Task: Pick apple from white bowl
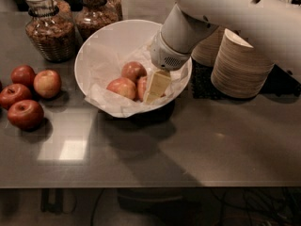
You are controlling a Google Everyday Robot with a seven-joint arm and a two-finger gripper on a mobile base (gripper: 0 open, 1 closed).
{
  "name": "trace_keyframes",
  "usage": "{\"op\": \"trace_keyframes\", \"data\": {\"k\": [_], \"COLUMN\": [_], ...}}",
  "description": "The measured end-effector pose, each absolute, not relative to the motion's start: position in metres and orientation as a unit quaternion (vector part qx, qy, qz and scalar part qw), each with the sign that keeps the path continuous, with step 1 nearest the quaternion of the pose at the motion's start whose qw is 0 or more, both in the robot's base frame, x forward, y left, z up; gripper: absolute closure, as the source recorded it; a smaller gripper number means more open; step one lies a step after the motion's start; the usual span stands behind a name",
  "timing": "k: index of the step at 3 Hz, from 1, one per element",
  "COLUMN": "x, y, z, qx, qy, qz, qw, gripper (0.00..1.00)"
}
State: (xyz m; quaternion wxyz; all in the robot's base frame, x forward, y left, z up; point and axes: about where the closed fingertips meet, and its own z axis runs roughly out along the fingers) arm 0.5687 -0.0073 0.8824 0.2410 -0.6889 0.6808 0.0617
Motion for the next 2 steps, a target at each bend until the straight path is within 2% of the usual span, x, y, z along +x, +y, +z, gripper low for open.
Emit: {"op": "trace_keyframes", "data": {"k": [2], "x": [0.5728], "y": [-0.0029], "z": [0.8755], "qx": [-0.688], "qy": [0.679], "qz": [0.087], "qw": [0.24], "gripper": [0.0]}}
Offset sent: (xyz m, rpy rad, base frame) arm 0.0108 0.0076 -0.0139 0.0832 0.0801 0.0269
